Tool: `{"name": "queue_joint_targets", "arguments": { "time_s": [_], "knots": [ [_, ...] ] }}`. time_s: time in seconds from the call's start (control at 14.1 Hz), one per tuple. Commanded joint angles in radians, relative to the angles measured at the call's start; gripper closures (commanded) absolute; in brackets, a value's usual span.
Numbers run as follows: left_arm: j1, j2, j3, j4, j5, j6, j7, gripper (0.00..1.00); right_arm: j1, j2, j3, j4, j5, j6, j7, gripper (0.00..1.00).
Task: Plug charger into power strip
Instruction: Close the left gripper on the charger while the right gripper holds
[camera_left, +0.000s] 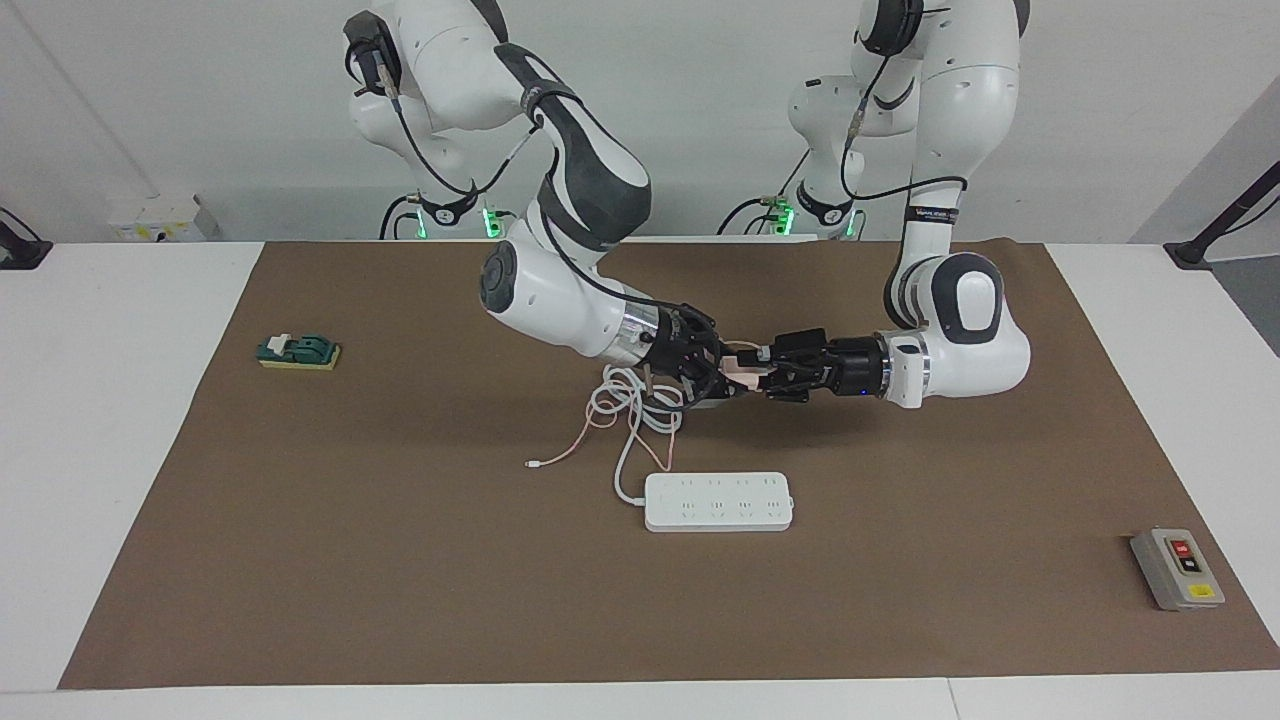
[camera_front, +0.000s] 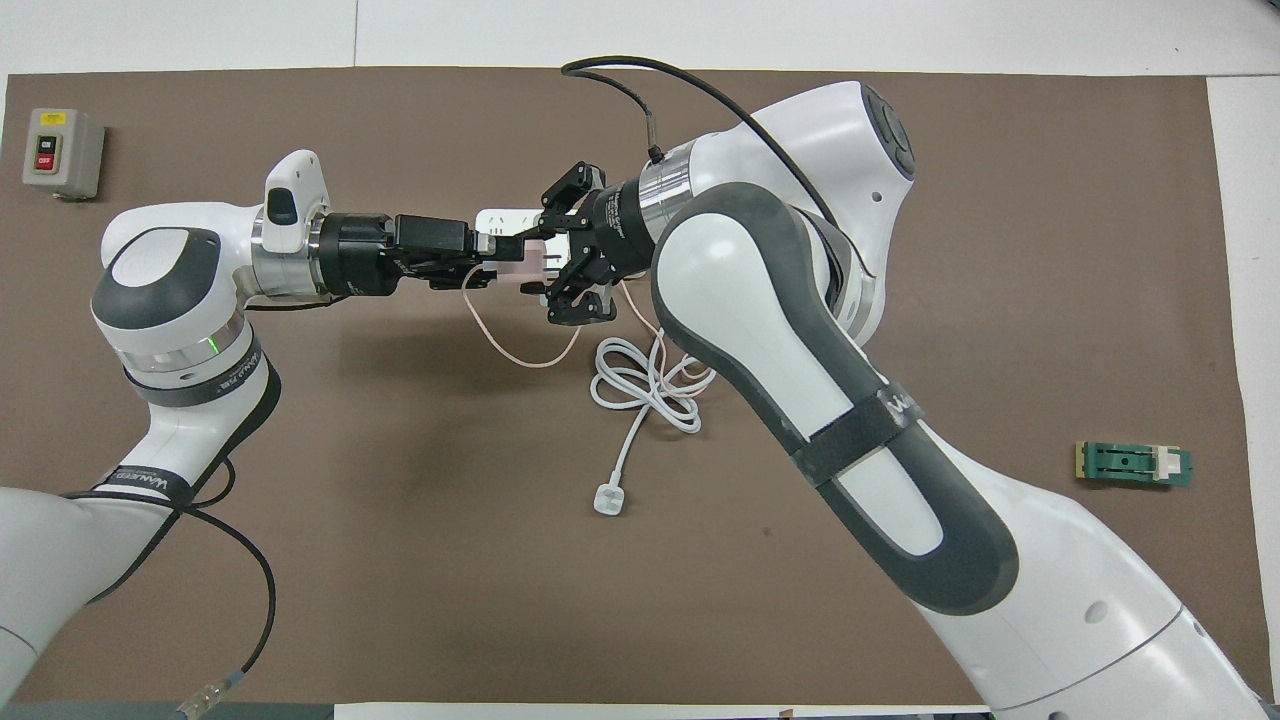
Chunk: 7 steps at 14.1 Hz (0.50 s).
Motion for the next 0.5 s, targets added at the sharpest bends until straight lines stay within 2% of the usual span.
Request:
{"name": "queue_joint_targets", "arguments": {
  "time_s": [0.0,0.14,0.35,0.43],
  "knots": [
    [0.000,-0.024,0.008,-0.031,-0.018,-0.011,0.015,0.69,-0.007,0.000,0.008,-0.001,0.022,0.010,0.008,1.00],
    [0.001,-0.024,0.008,-0.029,-0.018,0.000,0.010,0.99,-0.007,0.000,0.008,-0.002,0.022,0.010,0.008,1.00],
    [0.003,-0.024,0.010,-0.025,-0.018,0.005,-0.010,1.00,-0.007,0.000,0.007,-0.002,0.022,0.012,0.008,1.00],
    [0.003,-0.024,0.010,-0.024,-0.018,0.005,-0.013,1.00,-0.004,0.000,0.007,-0.004,0.017,0.018,0.016,0.66]
  ]
}}
